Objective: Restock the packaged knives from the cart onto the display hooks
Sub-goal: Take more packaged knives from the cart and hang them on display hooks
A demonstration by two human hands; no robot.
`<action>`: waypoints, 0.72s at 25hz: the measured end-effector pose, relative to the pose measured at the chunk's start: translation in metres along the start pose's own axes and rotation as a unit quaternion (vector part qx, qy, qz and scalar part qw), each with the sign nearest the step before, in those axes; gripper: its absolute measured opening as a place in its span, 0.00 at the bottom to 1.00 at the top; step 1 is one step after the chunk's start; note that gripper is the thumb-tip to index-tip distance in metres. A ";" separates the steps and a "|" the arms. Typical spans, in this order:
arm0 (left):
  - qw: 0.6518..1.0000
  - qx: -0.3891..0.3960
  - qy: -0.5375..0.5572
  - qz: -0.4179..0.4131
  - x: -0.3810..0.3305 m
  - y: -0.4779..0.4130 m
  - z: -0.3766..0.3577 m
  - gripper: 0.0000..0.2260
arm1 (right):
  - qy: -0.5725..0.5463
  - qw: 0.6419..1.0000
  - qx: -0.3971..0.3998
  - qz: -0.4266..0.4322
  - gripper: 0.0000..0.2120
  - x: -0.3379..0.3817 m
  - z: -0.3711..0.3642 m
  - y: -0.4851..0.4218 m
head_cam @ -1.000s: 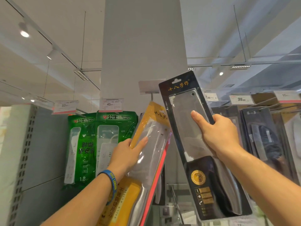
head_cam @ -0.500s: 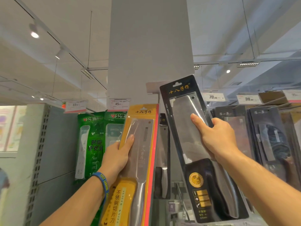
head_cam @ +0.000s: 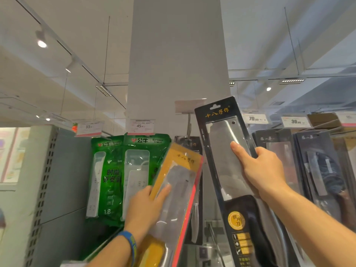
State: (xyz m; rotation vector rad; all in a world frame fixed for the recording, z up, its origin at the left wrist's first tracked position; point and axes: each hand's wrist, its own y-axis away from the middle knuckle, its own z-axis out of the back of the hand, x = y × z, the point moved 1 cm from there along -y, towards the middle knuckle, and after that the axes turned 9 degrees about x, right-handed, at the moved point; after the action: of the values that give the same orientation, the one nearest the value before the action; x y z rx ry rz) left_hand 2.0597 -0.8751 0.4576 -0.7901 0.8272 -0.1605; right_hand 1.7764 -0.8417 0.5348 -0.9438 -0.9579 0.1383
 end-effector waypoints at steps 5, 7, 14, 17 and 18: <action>0.996 -0.023 0.070 -0.059 -0.003 -0.012 0.002 0.28 | -0.018 1.000 -0.008 0.010 0.34 0.001 -0.005 -0.011; 0.993 -0.038 0.087 -0.072 -0.018 -0.027 0.004 0.27 | -0.028 1.000 -0.014 0.006 0.30 0.003 -0.007 -0.015; 0.993 -0.015 0.108 -0.033 -0.024 -0.059 -0.007 0.29 | -0.049 0.999 -0.009 0.002 0.38 -0.008 -0.018 -0.023; 0.991 -0.003 0.130 -0.018 -0.016 -0.062 -0.021 0.32 | -0.051 0.999 -0.011 -0.002 0.41 -0.014 -0.021 -0.022; 0.989 0.003 0.146 -0.012 -0.013 -0.063 -0.026 0.33 | -0.051 0.999 -0.014 0.003 0.39 -0.016 -0.021 -0.021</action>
State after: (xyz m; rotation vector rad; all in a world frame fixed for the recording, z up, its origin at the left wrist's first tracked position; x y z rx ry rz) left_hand 2.0426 -0.9294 0.4980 -0.7819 1.0941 -0.3042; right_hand 1.7763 -0.8751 0.5360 -0.9722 -1.0541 0.1793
